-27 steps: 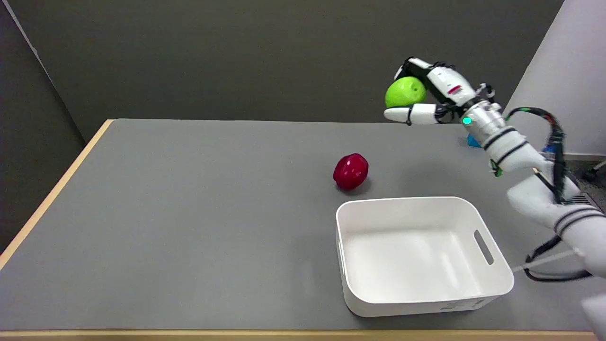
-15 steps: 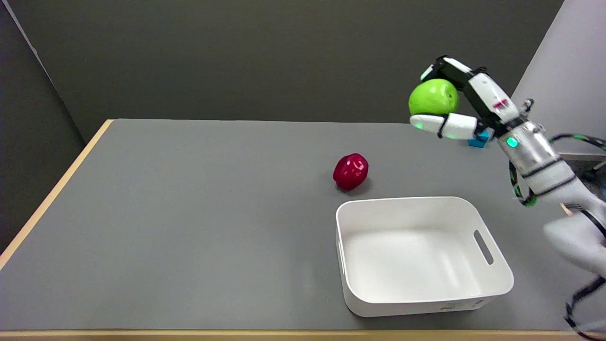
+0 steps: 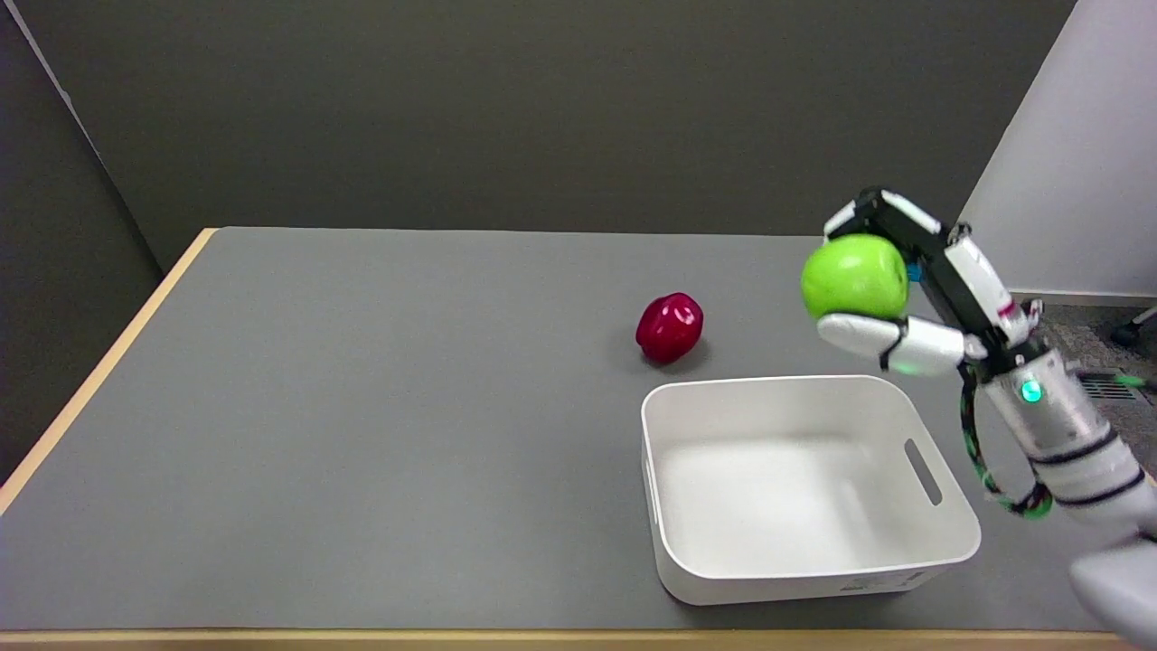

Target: Place the green apple into the white box.

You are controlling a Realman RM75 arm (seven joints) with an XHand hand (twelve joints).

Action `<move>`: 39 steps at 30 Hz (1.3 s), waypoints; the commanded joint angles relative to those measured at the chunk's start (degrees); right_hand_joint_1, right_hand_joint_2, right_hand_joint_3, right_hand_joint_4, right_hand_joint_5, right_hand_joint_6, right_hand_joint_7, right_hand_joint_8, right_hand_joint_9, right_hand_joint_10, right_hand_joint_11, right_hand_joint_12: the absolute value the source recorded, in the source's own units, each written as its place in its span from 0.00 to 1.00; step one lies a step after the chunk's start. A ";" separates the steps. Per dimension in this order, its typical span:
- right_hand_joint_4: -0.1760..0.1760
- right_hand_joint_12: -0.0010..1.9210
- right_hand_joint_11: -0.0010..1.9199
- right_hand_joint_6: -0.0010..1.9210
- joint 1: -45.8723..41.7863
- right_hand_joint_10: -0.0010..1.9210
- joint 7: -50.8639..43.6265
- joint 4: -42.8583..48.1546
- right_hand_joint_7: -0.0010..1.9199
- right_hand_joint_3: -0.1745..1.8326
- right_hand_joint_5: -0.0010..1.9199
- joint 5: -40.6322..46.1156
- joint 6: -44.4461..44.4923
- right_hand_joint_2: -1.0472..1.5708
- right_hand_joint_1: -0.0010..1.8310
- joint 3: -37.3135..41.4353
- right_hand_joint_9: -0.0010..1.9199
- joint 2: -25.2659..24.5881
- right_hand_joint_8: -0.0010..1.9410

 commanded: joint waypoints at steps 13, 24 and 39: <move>0.00 1.00 0.27 0.88 -4.52 1.00 6.37 -20.36 0.30 0.29 0.28 13.82 14.81 0.85 0.61 -14.91 0.44 -1.37 0.90; 0.74 0.62 0.04 0.34 1.47 0.42 14.28 -26.19 0.18 0.57 0.16 16.54 27.62 0.66 0.41 -18.54 0.12 -2.46 0.24; 0.68 0.32 0.00 0.16 1.63 0.00 16.60 -26.17 0.00 0.46 0.08 16.50 32.15 0.63 0.25 -18.60 0.00 -2.49 0.02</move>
